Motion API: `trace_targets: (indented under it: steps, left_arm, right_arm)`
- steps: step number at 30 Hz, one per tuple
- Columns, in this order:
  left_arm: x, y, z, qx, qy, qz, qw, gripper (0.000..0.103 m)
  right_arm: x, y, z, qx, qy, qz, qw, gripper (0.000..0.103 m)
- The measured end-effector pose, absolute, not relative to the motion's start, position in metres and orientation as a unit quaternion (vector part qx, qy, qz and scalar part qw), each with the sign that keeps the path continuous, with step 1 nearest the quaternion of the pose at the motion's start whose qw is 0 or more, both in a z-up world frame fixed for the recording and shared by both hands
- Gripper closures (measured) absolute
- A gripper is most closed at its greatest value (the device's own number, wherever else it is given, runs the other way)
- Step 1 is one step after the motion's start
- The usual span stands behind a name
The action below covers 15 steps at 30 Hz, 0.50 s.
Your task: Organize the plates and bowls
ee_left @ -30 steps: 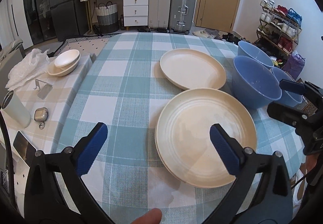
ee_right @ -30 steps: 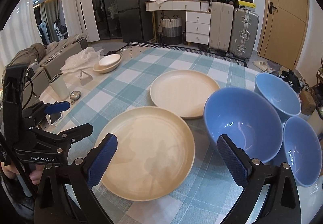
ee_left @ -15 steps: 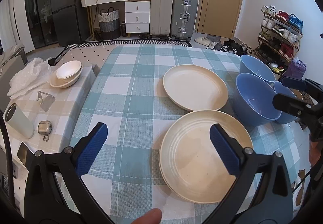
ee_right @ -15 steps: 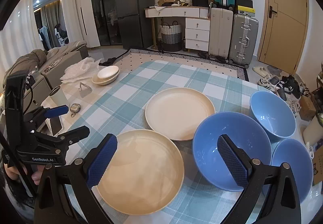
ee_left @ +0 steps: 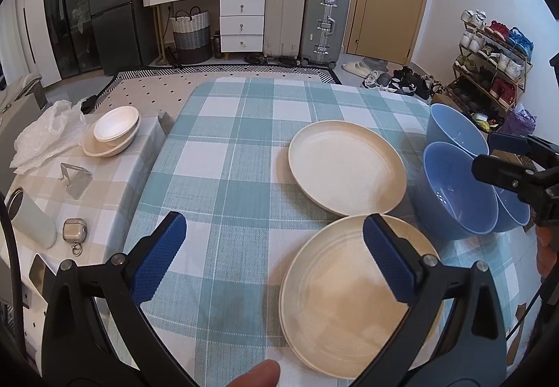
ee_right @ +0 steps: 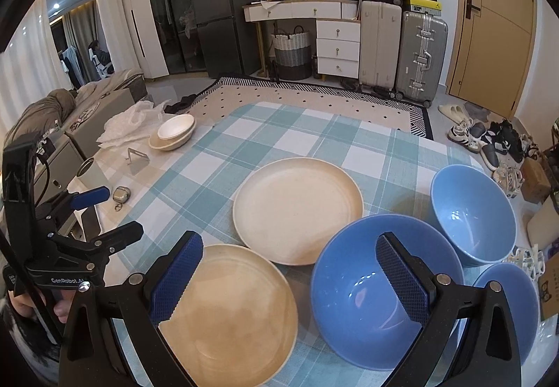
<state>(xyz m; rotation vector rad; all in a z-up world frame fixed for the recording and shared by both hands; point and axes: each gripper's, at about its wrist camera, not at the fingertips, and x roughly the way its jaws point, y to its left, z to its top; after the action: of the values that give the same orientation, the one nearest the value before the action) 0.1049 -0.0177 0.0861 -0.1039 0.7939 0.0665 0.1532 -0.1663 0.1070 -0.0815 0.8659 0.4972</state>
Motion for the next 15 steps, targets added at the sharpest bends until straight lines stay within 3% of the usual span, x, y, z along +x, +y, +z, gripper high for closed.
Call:
trace_targets:
  steps: [15]
  left_arm:
    - [0.163, -0.009, 0.079, -0.057, 0.406, 0.027, 0.912, 0.002]
  right_arm:
    - [0.218, -0.179, 0.102, -0.038, 0.442, 0.221, 0.869, 0.002]
